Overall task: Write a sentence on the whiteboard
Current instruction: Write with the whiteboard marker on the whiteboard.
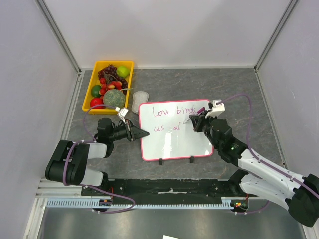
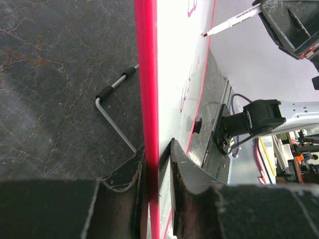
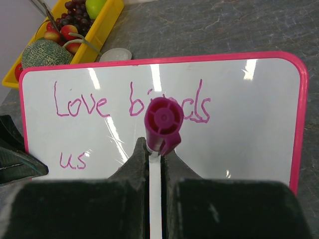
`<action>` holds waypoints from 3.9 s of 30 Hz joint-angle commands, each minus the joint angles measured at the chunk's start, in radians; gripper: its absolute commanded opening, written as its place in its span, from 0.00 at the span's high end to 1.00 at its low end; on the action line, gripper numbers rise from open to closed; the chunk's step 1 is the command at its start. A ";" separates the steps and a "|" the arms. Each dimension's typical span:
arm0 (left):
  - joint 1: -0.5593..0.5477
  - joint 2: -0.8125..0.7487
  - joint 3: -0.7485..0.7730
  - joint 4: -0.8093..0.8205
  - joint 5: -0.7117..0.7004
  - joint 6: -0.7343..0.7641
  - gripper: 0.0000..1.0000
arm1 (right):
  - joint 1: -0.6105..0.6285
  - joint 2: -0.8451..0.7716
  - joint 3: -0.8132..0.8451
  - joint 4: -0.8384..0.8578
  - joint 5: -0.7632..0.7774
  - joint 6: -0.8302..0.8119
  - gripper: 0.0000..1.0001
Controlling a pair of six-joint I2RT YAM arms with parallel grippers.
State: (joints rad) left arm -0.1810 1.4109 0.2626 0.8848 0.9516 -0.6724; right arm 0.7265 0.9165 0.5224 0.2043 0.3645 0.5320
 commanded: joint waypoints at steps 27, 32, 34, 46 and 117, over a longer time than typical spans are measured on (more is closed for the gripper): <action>-0.002 -0.010 -0.003 0.000 -0.033 0.060 0.98 | -0.004 -0.093 -0.104 -0.063 -0.016 0.042 1.00; -0.002 -0.010 -0.003 0.000 -0.033 0.060 0.98 | -0.004 -0.097 -0.093 -0.071 0.001 0.036 1.00; -0.002 -0.009 -0.003 0.000 -0.033 0.060 0.98 | -0.004 -0.103 -0.087 -0.077 0.007 0.031 1.00; -0.002 -0.009 -0.003 0.002 -0.034 0.059 0.98 | -0.006 -0.146 -0.039 -0.091 0.027 0.019 1.00; -0.002 -0.263 -0.065 -0.148 -0.218 0.142 0.12 | -0.006 -0.337 -0.027 -0.367 -0.196 0.143 1.00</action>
State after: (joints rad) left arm -0.1829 1.1995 0.2077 0.7715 0.8032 -0.5968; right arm 0.7235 0.5915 0.4644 -0.1276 0.2108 0.6292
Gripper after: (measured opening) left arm 0.873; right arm 0.058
